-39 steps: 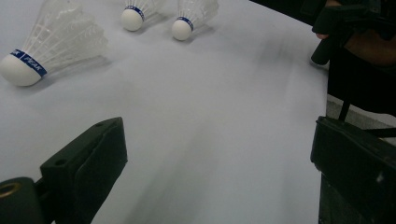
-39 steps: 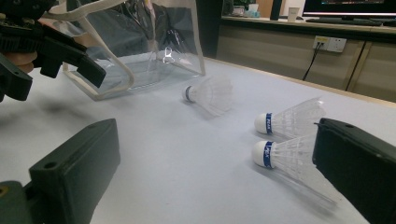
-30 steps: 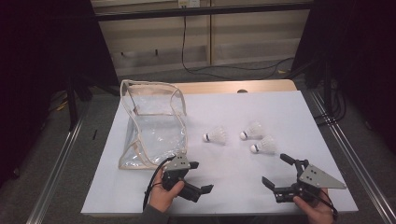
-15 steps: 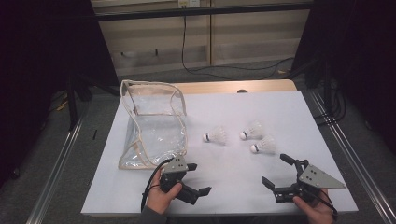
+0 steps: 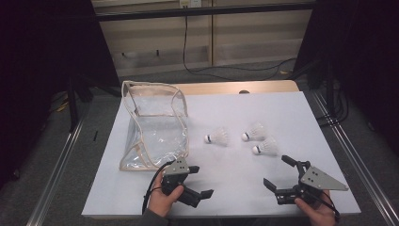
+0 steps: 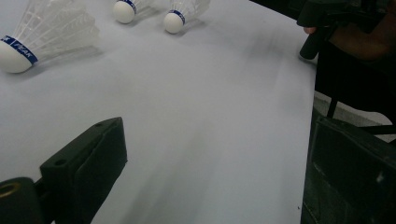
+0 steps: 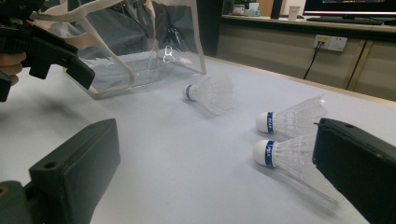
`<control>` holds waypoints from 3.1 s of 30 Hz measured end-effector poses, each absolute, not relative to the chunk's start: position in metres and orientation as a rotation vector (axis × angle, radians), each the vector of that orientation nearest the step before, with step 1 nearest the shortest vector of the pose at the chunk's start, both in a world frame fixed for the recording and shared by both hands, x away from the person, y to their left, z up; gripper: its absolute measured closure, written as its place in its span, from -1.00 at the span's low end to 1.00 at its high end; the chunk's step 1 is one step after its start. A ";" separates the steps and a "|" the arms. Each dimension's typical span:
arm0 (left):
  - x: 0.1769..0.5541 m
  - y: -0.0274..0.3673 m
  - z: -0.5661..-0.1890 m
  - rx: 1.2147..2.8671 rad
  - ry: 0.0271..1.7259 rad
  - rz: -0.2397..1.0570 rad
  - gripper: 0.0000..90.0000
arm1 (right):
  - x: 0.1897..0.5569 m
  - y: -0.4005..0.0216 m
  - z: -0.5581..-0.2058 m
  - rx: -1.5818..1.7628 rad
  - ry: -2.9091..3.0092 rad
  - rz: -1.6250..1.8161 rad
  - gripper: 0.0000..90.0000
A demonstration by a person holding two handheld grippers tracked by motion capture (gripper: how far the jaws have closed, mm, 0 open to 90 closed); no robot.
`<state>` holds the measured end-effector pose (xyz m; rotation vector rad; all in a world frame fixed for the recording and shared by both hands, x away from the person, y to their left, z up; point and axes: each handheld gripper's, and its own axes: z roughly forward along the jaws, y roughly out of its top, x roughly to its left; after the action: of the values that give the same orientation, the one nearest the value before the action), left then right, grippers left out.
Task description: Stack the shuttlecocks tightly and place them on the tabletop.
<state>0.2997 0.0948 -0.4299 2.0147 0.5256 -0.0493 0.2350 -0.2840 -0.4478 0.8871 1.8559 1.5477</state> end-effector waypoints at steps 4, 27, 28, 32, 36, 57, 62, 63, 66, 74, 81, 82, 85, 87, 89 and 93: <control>0.298 0.096 -0.431 2.022 0.522 -0.051 -0.92 | 0.235 -0.284 -0.448 0.881 1.858 1.543 -0.99; 0.294 0.099 -0.433 2.025 0.509 -0.070 -0.92 | 0.235 -0.283 -0.448 0.883 1.862 1.540 -0.99; 0.293 0.099 -0.433 2.028 0.503 -0.071 -0.92 | 0.235 -0.283 -0.448 0.882 1.862 1.540 -0.99; 0.293 0.099 -0.434 2.039 0.497 -0.081 -0.92 | 0.235 -0.283 -0.448 0.882 1.862 1.541 -0.99; 0.291 0.102 -0.435 2.043 0.499 -0.077 -0.93 | 0.235 -0.283 -0.448 0.883 1.861 1.541 -0.99; 0.287 0.136 -0.432 1.991 0.542 -0.035 -0.93 | 0.236 -0.282 -0.448 0.884 1.864 1.539 -0.99; 0.288 0.143 -0.431 1.994 0.530 -0.042 -0.93 | 0.237 -0.281 -0.449 0.883 1.868 1.535 -0.99; 0.289 0.144 -0.431 2.001 0.527 -0.039 -0.93 | 0.237 -0.281 -0.449 0.882 1.869 1.534 -0.99; 0.289 0.147 -0.430 1.984 0.537 -0.031 -0.93 | 0.237 -0.282 -0.449 0.882 1.870 1.536 -0.99; 0.291 0.158 -0.429 1.970 0.559 -0.011 -0.93 | 0.238 -0.281 -0.449 0.883 1.873 1.533 -0.99; 0.292 0.161 -0.430 1.973 0.564 -0.006 -0.93 | 0.239 -0.281 -0.449 0.883 1.870 1.536 -0.99; 0.292 0.162 -0.430 1.976 0.565 -0.006 -0.93 | 0.239 -0.281 -0.449 0.883 1.871 1.536 -0.99; 0.293 0.165 -0.430 1.976 0.562 -0.007 -0.92 | 0.240 -0.280 -0.450 0.878 1.878 1.530 -0.99; 0.294 0.168 -0.430 1.973 0.566 -0.008 -0.92 | 0.240 -0.279 -0.450 0.877 1.880 1.532 -0.99; 0.294 0.170 -0.429 1.977 0.556 0.000 -0.91 | 0.241 -0.279 -0.450 0.875 1.880 1.533 -0.99; 0.294 0.171 -0.430 1.978 0.549 0.006 -0.90 | 0.241 -0.279 -0.450 0.876 1.881 1.530 -0.99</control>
<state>0.2944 0.1706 -0.4299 1.9783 0.5493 0.0058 0.2412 -0.2787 -0.4501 0.8761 1.8810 1.5300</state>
